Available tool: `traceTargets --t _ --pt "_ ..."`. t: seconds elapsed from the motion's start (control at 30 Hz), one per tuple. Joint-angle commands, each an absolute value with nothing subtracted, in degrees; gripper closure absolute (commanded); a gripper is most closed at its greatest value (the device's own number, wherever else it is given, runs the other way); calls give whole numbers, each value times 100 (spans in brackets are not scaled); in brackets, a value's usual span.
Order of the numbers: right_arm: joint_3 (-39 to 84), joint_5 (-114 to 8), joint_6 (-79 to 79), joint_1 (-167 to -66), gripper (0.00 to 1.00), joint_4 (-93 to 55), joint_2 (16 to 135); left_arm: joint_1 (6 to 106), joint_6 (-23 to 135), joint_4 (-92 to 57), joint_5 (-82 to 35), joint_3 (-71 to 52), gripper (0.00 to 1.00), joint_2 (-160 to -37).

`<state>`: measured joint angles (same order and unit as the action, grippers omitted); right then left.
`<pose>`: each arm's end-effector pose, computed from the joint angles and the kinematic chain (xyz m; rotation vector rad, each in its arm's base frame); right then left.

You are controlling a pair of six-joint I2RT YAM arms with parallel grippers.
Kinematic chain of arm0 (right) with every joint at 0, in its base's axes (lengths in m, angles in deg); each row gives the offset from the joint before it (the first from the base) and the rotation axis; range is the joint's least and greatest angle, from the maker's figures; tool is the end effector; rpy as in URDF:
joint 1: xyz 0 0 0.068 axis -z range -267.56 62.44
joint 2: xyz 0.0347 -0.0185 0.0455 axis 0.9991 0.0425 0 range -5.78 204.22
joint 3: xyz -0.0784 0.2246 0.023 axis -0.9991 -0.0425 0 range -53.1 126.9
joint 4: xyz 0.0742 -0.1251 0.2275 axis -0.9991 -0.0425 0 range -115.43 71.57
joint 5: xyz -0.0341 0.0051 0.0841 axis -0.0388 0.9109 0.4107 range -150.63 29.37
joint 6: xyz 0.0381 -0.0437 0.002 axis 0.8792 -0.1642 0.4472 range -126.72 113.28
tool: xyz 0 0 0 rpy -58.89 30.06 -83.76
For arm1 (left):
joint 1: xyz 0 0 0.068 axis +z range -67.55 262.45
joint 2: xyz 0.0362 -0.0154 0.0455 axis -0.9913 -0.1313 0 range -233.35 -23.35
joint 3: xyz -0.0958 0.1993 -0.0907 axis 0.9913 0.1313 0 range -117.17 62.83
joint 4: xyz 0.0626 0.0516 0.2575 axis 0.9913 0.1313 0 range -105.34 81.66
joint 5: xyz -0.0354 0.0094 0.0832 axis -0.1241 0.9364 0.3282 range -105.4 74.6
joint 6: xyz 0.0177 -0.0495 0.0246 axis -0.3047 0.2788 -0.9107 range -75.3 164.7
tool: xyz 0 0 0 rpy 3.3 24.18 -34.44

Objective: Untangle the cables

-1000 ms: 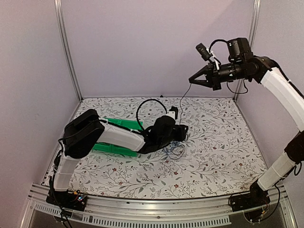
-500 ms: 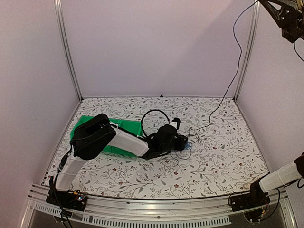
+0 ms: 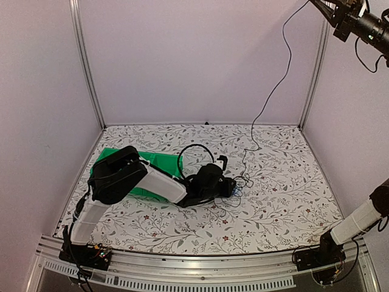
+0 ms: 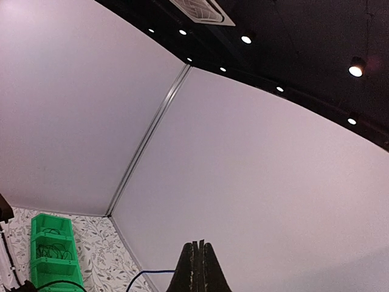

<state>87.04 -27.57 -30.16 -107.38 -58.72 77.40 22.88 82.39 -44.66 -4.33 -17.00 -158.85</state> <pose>0.1666 0.0842 0.6178 -0.9164 0.9704 0.3151 0.2495 -0.4090 0.0470 0.2786 2.1167 -0.8562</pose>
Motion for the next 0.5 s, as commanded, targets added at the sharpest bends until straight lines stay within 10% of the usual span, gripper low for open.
traceTargets --t 0.0,0.47 --pt "9637 -3863 -3473 -10725 100 -5172 7745 2266 8225 -4429 -559 -1545 72 -15733" --pt "7406 -4639 -3726 -10718 100 -4946 7092 2148 7865 -4308 -411 -1352 60 -15393"
